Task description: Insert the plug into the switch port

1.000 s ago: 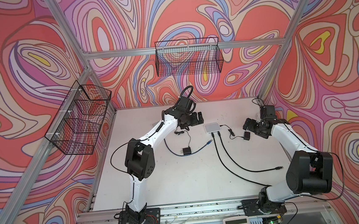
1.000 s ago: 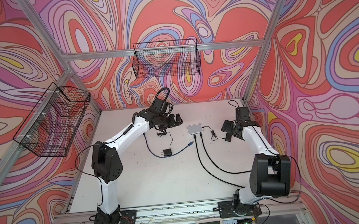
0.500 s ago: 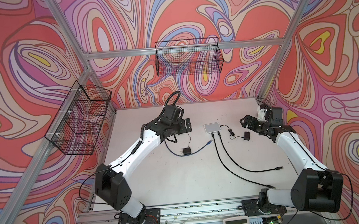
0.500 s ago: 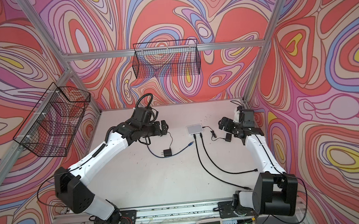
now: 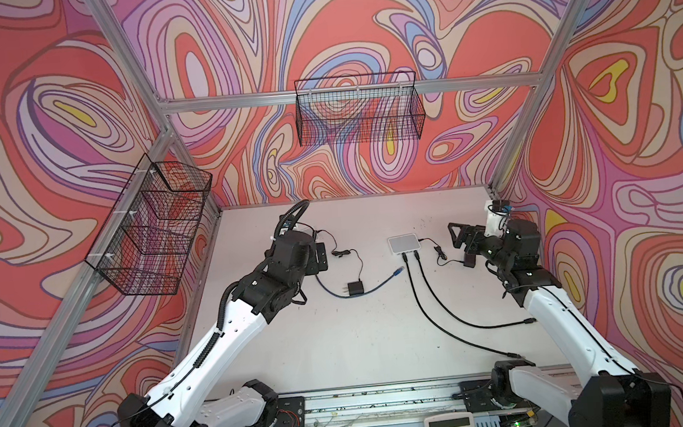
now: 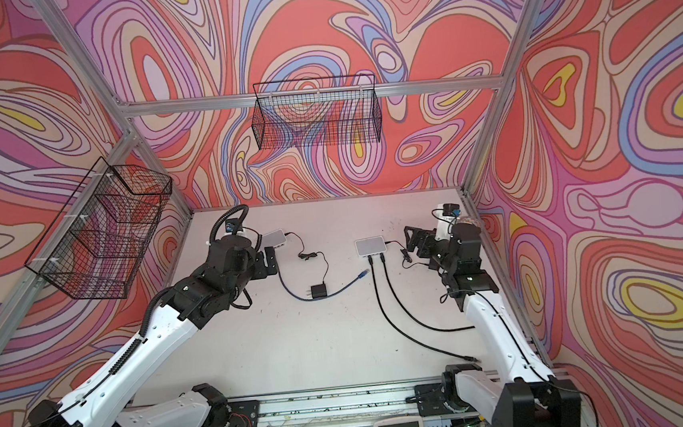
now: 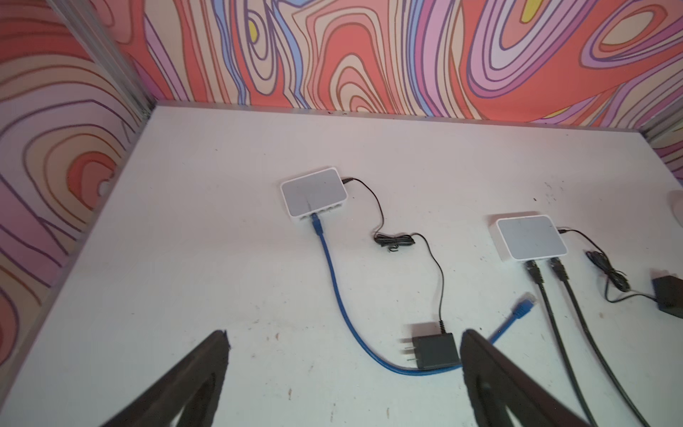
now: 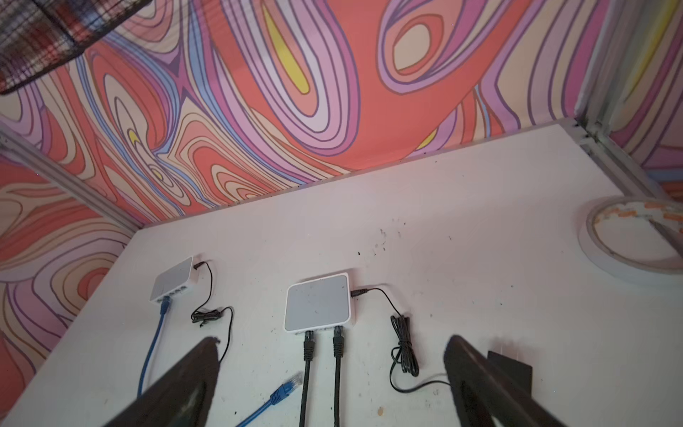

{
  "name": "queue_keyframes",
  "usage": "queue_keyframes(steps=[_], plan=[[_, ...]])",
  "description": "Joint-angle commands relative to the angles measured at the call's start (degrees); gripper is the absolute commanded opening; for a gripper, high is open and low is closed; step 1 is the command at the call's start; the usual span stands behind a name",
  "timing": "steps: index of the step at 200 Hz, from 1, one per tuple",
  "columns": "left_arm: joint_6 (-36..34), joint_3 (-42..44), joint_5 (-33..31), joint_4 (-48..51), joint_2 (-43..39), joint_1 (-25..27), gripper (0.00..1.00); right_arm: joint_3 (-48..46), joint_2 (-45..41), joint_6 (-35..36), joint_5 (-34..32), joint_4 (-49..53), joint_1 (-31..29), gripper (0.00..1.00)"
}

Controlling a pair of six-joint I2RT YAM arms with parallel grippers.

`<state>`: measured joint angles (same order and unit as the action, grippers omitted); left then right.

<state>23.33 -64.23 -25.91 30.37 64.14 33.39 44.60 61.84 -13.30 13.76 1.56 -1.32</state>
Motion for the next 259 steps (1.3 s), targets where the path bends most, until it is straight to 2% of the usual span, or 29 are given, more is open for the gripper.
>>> queue_keyframes(steps=[1,24,32,66,89,110,145,166,184,197,214,259], plan=[[-4.5,0.1,-7.7,0.1,-1.4,-0.1,1.0,5.8,3.1,8.3,-6.8,2.2,-5.9,0.98],[-7.3,-0.3,-7.6,1.6,-1.5,-1.3,1.0,8.7,6.0,10.6,-8.8,2.5,-9.0,0.98],[-9.6,1.3,-8.1,-0.8,-1.9,-1.4,1.0,8.3,6.3,11.3,-8.9,0.9,-9.6,0.98],[-18.8,15.2,-12.9,-20.9,-8.0,-2.9,1.0,3.9,6.3,13.7,-15.1,-6.5,-12.2,0.98],[-21.0,23.5,-12.2,-31.6,-12.3,-6.7,1.0,-2.5,5.7,14.1,-21.0,-16.4,-12.2,0.98],[-23.5,30.6,-10.5,-41.4,-13.0,-9.6,1.0,-8.5,6.2,14.1,-26.2,-26.2,-12.2,0.98],[-25.9,41.7,-7.5,-58.1,-8.0,-13.4,1.0,-12.9,10.9,13.5,-29.1,-32.5,-12.2,0.98],[-26.4,45.5,-1.8,-65.8,-3.3,-16.3,1.0,-15.8,12.5,13.6,-29.7,-36.4,-12.2,0.98],[-28.4,47.2,-2.5,-71.8,0.6,-17.0,1.0,-18.2,12.3,13.7,-31.2,-39.0,-12.2,0.98],[-28.0,49.6,-0.3,-78.0,2.7,-18.4,1.0,-18.4,12.8,14.2,-31.1,-38.6,-12.2,0.98],[-26.7,49.8,4.4,-78.5,5.3,-20.2,1.0,-19.5,14.5,14.9,-30.6,-40.8,-12.2,0.98],[-27.9,50.2,3.8,-85.7,12.0,-21.1,1.0,-21.8,20.5,16.3,-32.4,-49.3,-11.2,0.98]])
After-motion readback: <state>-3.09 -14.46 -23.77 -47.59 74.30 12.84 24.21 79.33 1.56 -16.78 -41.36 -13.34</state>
